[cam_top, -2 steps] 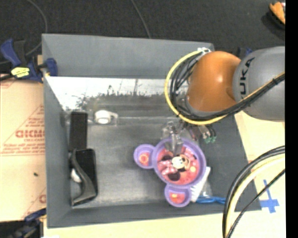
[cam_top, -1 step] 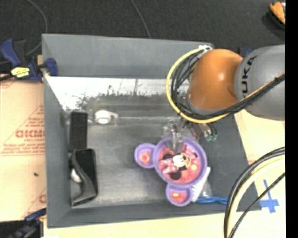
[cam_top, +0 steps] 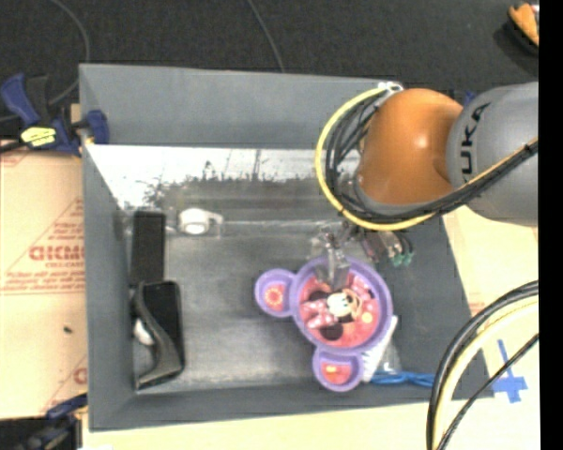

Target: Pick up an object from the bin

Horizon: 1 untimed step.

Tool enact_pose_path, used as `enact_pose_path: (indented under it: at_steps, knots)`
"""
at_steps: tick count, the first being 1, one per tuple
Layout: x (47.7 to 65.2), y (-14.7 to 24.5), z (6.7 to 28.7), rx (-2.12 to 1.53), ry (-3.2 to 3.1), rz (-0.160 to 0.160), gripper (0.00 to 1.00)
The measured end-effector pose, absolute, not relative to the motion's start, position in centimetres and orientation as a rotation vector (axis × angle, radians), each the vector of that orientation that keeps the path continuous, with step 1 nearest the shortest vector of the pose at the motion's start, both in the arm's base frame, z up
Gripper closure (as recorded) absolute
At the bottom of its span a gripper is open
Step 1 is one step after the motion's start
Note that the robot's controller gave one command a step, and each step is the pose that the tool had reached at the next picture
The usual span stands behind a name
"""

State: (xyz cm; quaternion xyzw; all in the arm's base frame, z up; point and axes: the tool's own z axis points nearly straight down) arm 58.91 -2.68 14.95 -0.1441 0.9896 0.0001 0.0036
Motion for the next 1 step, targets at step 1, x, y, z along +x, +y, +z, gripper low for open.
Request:
enact_pose_path:
  at_steps: [1]
  knots:
    - [58.86,-2.68,16.34,-0.451,3.103,0.001,1.00]
